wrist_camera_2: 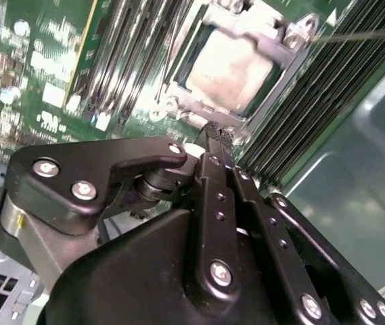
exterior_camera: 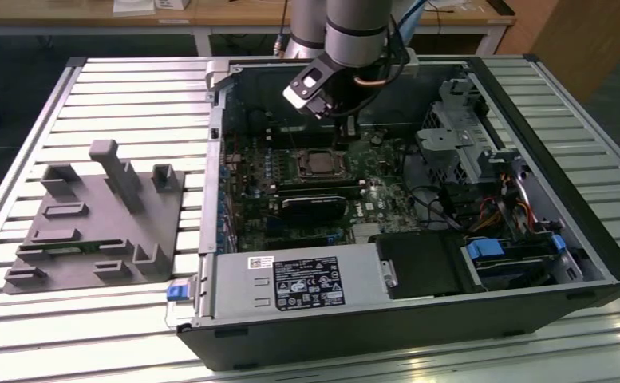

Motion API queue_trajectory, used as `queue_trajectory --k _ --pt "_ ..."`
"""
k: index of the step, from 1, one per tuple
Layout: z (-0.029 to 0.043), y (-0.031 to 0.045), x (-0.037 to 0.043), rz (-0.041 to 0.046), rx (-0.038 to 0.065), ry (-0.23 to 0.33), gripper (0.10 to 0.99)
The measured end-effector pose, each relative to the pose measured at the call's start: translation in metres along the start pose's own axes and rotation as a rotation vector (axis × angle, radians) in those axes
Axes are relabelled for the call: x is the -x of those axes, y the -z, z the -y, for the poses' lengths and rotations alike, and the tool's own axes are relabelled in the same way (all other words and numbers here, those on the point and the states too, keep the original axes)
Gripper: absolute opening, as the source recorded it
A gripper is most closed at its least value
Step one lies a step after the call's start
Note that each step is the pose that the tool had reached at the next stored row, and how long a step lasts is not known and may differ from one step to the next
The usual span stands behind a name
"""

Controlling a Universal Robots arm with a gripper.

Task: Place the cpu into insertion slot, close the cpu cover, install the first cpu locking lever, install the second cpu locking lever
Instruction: 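Close the cpu cover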

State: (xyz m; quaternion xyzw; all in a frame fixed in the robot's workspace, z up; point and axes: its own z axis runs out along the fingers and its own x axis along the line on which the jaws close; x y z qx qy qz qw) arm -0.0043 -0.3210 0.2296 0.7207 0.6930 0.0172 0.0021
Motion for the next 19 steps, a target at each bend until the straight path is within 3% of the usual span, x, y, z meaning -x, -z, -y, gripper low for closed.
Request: queue_trajectory --k 6,11,19 --pt "0.0172 -0.0024 0.0008 -0.0004 0.0 0.001 0.106" --pt "0.0268 -0.0068 0.0013 -0.0003 0.0 0.002 0.106" --pt "0.0284 -0.0079 0.0014 0.0 0.0 0.009 0.106"
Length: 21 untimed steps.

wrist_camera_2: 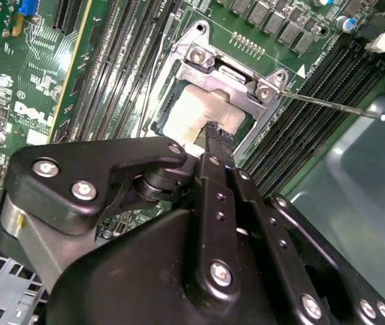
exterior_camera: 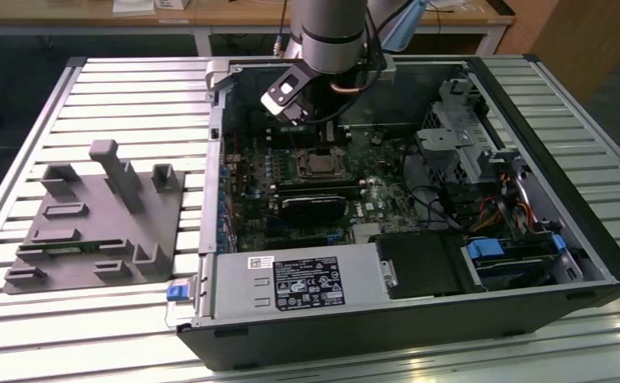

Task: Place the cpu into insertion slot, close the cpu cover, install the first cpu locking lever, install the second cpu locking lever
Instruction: 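Close the cpu cover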

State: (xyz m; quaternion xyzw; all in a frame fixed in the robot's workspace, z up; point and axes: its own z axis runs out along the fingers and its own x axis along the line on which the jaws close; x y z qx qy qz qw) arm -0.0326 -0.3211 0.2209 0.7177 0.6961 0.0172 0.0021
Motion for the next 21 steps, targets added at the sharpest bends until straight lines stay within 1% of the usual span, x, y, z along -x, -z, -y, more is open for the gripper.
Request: queue_trajectory --k 3,9,13,21 --pt "0.0 -0.0001 0.0 0.004 -0.001 0.037 0.106" --pt "0.0 -0.0001 0.0 0.0124 -0.002 0.138 0.106" --pt "0.0 -0.0001 0.0 0.0136 -0.003 0.21 0.106" --pt "0.0 -0.0003 0.0 0.0111 -0.005 0.353 0.106"
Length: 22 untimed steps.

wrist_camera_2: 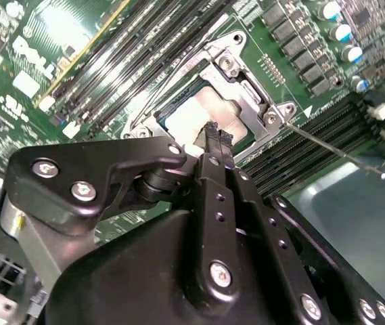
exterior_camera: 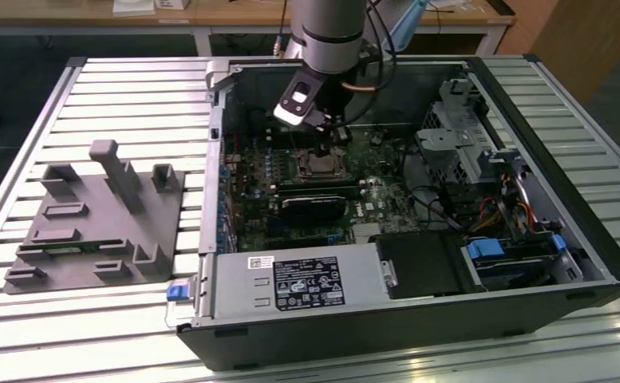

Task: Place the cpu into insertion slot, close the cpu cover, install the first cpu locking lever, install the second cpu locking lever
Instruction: 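Close the cpu cover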

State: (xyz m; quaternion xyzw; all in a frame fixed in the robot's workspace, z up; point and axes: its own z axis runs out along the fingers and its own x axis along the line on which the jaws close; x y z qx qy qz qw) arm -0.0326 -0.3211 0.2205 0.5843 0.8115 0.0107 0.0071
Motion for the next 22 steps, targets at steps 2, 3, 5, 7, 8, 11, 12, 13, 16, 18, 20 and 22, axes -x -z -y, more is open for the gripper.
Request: queue_trajectory --k 2,3,5,7,8,11,12,13,16,18,20,22 --pt "0.0 0.0 0.0 -0.0001 0.0 0.033 0.106" --pt "0.0 0.0 0.0 -0.0005 0.0 0.051 0.106" --pt "0.0 -0.0001 0.0 -0.0015 0.0 0.086 0.106" --pt "0.0 -0.0001 0.0 -0.0024 0.0 0.123 0.106" --pt "0.0 -0.0001 0.0 -0.0028 0.0 0.141 0.106" --pt "0.0 -0.0001 0.0 -0.0041 0.0 0.195 0.106" --pt "0.0 -0.0001 0.0 -0.0045 0.0 0.213 0.106" --pt "0.0 -0.0001 0.0 -0.0049 -0.001 0.231 0.106" --pt "0.0 -0.0002 0.0 -0.0064 -0.001 0.287 0.106" --pt "0.0 -0.0003 0.0 -0.0073 -0.001 0.323 0.106" --pt "0.0 -0.0004 0.0 -0.0083 -0.001 0.36 0.106" --pt "0.0 -0.0005 0.0 -0.0092 -0.001 0.396 0.106"
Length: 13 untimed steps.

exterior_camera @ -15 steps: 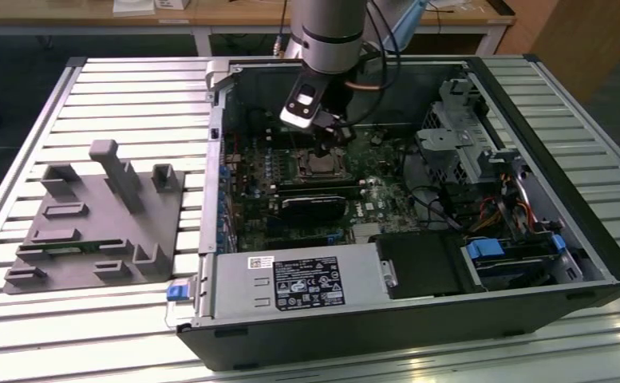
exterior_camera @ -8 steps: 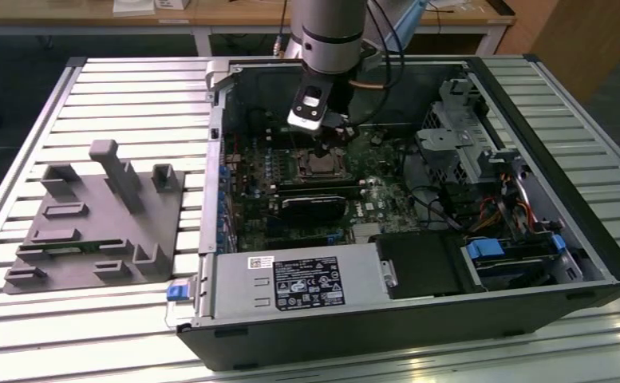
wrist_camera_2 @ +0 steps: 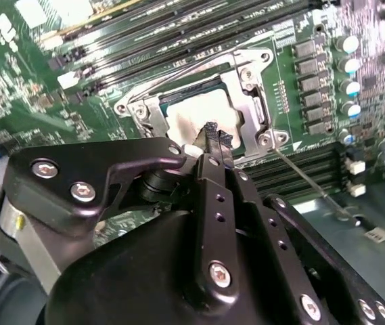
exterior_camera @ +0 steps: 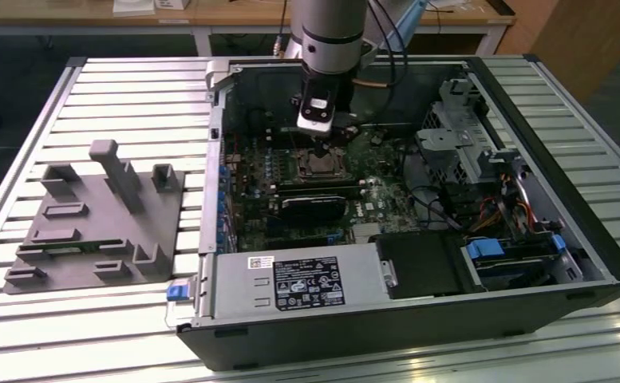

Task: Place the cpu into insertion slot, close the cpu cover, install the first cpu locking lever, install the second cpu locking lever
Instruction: 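Close the cpu cover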

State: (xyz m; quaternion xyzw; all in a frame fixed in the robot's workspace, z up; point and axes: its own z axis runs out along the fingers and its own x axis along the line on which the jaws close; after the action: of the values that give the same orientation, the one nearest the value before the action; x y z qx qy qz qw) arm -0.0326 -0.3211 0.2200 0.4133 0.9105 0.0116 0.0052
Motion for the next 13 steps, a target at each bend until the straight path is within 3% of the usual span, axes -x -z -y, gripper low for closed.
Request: queue_trajectory --k 13 --pt "0.0 -0.0005 0.0 -0.0059 0.0 0.237 0.106"
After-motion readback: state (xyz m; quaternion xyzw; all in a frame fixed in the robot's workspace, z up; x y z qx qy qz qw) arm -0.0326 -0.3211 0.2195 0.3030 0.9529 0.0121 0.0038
